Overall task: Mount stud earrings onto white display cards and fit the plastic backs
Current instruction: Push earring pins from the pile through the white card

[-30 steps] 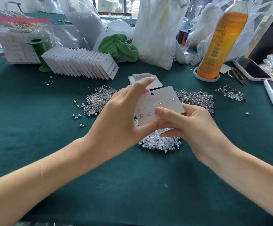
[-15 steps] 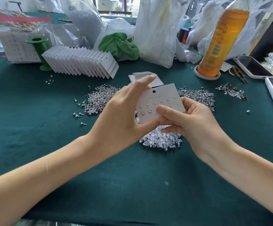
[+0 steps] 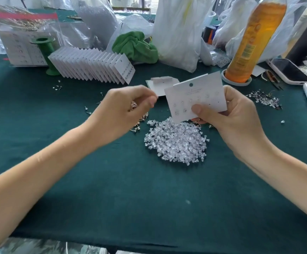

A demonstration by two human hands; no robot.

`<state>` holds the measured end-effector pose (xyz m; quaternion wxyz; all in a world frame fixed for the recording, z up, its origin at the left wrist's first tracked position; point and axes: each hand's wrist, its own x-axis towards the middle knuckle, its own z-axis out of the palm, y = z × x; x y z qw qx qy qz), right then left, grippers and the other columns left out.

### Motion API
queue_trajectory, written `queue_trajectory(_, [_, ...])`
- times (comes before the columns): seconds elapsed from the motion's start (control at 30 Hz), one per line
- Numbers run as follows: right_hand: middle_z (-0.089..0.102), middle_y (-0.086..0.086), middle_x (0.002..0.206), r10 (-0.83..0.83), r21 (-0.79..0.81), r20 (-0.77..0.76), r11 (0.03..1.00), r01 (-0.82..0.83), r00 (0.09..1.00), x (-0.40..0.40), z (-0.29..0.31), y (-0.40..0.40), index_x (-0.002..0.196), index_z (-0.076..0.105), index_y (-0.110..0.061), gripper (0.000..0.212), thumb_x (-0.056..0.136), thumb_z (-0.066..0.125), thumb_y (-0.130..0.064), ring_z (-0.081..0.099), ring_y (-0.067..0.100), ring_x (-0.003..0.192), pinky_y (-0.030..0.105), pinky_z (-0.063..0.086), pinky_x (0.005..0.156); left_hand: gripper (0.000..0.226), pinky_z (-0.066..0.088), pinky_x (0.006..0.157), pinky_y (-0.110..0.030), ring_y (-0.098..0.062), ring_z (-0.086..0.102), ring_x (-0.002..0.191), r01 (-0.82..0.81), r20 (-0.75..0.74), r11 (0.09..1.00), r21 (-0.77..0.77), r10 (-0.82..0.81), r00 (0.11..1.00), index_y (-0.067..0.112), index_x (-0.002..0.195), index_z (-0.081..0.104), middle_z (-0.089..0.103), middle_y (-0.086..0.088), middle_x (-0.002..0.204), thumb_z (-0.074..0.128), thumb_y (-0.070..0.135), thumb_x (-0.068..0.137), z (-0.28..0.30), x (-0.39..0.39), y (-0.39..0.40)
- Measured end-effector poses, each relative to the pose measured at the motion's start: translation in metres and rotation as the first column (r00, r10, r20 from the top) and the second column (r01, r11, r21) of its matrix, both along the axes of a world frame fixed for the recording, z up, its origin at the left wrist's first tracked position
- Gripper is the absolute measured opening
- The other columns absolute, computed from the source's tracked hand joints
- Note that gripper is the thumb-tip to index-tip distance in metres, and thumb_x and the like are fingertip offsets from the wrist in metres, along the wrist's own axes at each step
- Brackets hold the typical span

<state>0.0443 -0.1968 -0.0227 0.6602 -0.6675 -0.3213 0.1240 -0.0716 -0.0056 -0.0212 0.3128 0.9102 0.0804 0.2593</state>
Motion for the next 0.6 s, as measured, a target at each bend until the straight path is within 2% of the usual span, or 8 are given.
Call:
queue_trajectory(0.07, [0.074,-0.007,0.092,0.001,-0.048,0.079,0.999,0.003,0.997,0.003,-0.004,0.000,0.093,0.059,-0.008,0.025,0.076,0.076,-0.015,0.071,0.009,0.079,0.022,0.058,0.064,0.012,0.043,0.069,-0.010,0.001,0.059,0.073,0.063,-0.117,0.995,0.073,-0.054,0.992,0.014,0.098,0.072,0.070,0.004,0.086,0.063,0.017,0.090,-0.004,0.002,0.007])
queue_trajectory(0.17, [0.073,-0.014,0.090,-0.003,-0.059,0.150,0.998,0.012,0.989,0.004,-0.012,0.000,0.089,0.052,-0.002,0.025,0.081,0.075,-0.009,0.071,0.006,0.083,0.025,0.059,0.065,0.010,0.049,0.079,-0.030,-0.013,0.063,0.077,0.102,-0.174,0.983,0.151,-0.075,0.982,0.011,0.094,0.073,0.071,0.001,0.085,0.068,0.013,0.086,-0.010,0.004,0.012])
queue_trajectory(0.27, [0.071,-0.023,0.085,-0.035,-0.016,0.202,0.999,0.039,0.979,0.001,-0.017,0.000,0.082,0.049,-0.012,0.025,0.082,0.073,-0.006,0.070,0.002,0.082,0.022,0.058,0.062,0.008,0.048,0.077,-0.031,-0.013,0.062,0.075,0.121,-0.160,0.978,0.172,-0.093,0.983,0.013,0.091,0.074,0.070,0.003,0.082,0.071,0.013,0.083,-0.009,0.004,0.016])
queue_trajectory(0.4, [0.072,-0.021,0.085,-0.060,0.036,0.207,0.998,0.054,0.977,-0.002,-0.020,0.001,0.082,0.049,-0.017,0.026,0.083,0.072,-0.005,0.071,0.005,0.078,0.021,0.057,0.061,0.007,0.047,0.076,-0.029,-0.012,0.060,0.072,0.170,-0.172,0.964,0.203,-0.136,0.976,0.014,0.088,0.074,0.066,0.004,0.081,0.074,0.014,0.081,-0.006,0.004,0.017])
queue_trajectory(0.6, [0.071,-0.010,0.087,-0.055,0.016,0.194,0.998,0.053,0.980,-0.004,-0.023,0.001,0.085,0.050,-0.007,0.024,0.082,0.073,-0.005,0.070,0.007,0.081,0.038,0.058,0.064,0.007,0.049,0.075,-0.033,-0.014,0.061,0.072,0.234,-0.216,0.946,0.224,-0.186,0.959,0.015,0.088,0.074,0.065,0.004,0.081,0.073,0.013,0.081,-0.008,0.004,0.017])
